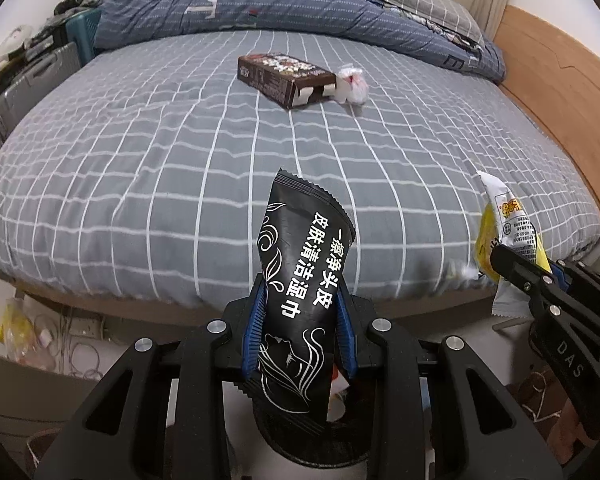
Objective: Collect trash
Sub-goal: 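Carry the wipe packet and yellow wrapper down over the black bin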
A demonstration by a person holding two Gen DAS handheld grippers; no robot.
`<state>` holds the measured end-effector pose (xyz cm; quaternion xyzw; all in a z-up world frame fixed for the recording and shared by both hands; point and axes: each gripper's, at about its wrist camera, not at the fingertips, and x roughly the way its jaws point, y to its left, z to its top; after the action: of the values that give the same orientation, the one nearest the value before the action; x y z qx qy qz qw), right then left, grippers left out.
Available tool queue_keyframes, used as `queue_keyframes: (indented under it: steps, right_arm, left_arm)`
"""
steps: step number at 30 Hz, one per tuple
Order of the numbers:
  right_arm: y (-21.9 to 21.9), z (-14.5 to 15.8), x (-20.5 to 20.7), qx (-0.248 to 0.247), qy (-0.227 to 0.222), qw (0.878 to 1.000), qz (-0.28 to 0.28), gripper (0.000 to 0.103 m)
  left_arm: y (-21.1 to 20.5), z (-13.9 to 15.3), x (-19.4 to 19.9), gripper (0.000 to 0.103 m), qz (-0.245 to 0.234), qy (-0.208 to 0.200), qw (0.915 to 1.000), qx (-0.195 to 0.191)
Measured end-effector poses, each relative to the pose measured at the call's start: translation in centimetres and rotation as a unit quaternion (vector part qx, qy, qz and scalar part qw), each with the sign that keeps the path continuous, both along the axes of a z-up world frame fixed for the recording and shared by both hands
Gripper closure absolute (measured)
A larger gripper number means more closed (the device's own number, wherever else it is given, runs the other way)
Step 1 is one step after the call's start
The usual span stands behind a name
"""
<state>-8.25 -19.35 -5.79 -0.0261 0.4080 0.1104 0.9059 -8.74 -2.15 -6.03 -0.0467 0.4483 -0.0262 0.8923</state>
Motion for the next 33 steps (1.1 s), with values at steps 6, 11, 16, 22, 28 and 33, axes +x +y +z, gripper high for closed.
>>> queue_keyframes:
  steps: [6, 11, 16, 22, 28, 33]
  right_arm:
    - [0.2, -0.6, -2.1, 0.010, 0.015, 1.000, -0.005, 0.090]
    - [0.4, -0.7, -3.9, 0.009, 0.027, 1.000, -0.007, 0.090]
    - [0.4, -1.1, -5.4, 0.002, 0.039, 0.999, -0.005, 0.090]
    - [0.8, -2.4, -7.0, -0.011, 0.054, 0.998, 0.005, 0.090]
    - [0.4, -4.9, -7.2, -0.008, 0.082, 0.997, 0.004, 0.090]
    - [0.6, -8.0, -6.8, 0.000, 0.111, 0.994, 0.011, 0.090]
  left_arm:
    - [-0.4, -0.3, -2.0, 0.072, 0.001, 0.009, 1.0000, 0.000]
    - [-0.5, -0.5, -3.6, 0.072, 0.008, 0.020, 0.9998, -0.003]
    - [-0.4, -1.0, -5.2, 0.072, 0.011, 0.036, 0.9993, -0.001]
    - [0.0, -2.6, -7.0, 0.072, 0.013, 0.060, 0.9981, 0.000]
    - [0.3, -5.1, -7.3, 0.072, 0.013, 0.081, 0.9966, 0.001]
    - [0.8, -7.5, -7.0, 0.072, 0.017, 0.094, 0.9954, -0.008]
